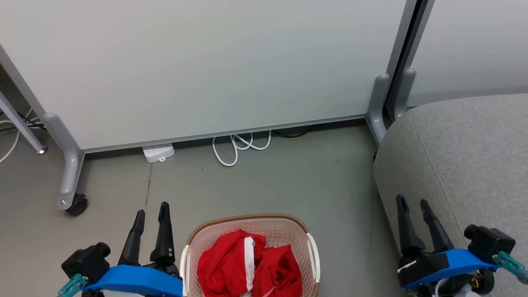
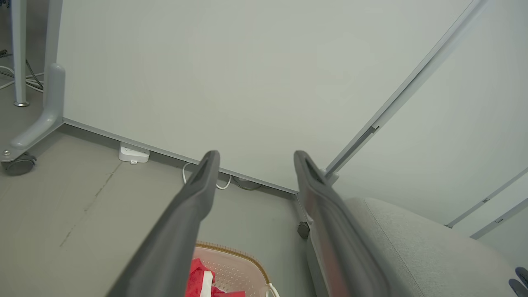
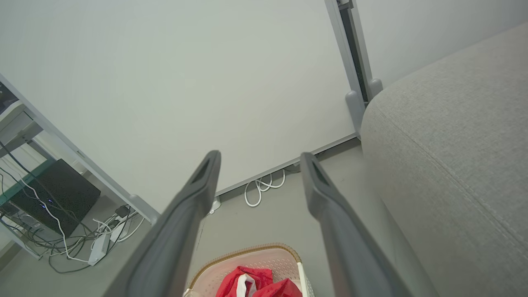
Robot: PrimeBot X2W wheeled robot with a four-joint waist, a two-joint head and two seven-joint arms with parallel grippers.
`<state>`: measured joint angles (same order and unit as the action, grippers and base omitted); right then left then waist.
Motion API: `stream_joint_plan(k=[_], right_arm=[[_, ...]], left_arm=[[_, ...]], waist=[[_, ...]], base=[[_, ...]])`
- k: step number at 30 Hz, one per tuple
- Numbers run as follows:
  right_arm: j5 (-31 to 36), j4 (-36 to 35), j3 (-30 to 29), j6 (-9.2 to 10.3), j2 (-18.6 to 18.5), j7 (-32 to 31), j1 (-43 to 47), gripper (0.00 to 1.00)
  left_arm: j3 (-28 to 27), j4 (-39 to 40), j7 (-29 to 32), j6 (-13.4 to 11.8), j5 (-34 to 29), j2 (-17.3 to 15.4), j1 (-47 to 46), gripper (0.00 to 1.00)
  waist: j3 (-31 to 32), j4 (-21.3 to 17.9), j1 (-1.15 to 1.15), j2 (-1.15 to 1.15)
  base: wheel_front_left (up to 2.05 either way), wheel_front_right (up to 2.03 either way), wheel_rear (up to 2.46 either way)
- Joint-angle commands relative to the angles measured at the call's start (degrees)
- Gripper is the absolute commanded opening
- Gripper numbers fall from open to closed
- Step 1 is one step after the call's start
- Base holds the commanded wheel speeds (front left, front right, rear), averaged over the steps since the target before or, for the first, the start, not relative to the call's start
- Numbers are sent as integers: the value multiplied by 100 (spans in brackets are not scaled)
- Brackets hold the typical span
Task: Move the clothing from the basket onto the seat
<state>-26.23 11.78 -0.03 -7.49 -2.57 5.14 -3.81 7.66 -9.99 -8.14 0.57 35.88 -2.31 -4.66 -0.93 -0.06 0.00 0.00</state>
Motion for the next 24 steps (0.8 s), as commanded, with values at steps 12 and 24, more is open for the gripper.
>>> stream_joint_plan(k=[12, 24], right_arm=[[867, -134, 38, 0, -35, 68, -64, 100], [1406, -115, 39, 0, -37, 156, -44, 100]], left_arm=[[131, 22, -216, -165, -795, -51, -155, 100], [205, -53, -357, -252, -1376, -57, -132, 100]], waist=[[-34, -5, 0, 0], [14, -45, 0, 0]], base=[[0, 0, 0], [0, 0, 0]])
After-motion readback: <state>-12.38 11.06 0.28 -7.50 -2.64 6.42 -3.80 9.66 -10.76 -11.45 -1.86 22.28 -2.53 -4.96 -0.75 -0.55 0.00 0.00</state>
